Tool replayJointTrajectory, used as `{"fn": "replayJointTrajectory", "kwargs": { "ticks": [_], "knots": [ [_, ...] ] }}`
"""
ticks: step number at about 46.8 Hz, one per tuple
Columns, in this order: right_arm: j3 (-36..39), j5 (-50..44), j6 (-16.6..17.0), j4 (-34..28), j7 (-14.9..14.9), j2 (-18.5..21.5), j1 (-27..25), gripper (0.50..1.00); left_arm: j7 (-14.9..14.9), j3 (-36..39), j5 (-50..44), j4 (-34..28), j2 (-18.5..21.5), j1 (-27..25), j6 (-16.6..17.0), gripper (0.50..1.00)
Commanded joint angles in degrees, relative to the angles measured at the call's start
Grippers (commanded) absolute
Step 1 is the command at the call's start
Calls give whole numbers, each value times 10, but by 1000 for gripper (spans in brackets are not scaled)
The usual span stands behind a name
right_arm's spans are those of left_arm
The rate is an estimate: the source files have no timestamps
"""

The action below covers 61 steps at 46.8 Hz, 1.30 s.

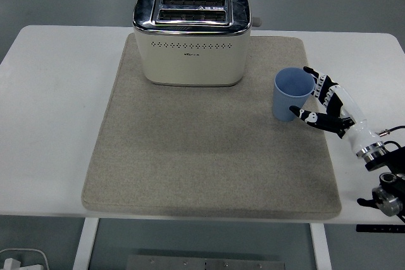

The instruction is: Put the water cup in front of the bread machine

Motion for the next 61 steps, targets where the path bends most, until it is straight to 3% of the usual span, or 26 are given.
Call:
{"fn": "replayJointTrajectory", "kwargs": {
  "ticks": [1, 18, 35, 61],
  "knots": [
    [-3, 0, -1, -12, -2, 4, 3, 915, 0, 0, 0, 0, 0, 0, 0, 996],
    [1, 2, -16, -31, -2, 23, 16, 915, 0, 0, 0, 0, 0, 0, 0, 996],
    [5, 3, -24, 2, -2, 12, 16, 915, 0, 0, 0, 0, 0, -1, 0, 996],
    [2, 0, -22, -35, -2, 19, 18, 915, 0, 0, 0, 0, 0, 0, 0, 996]
  ]
}}
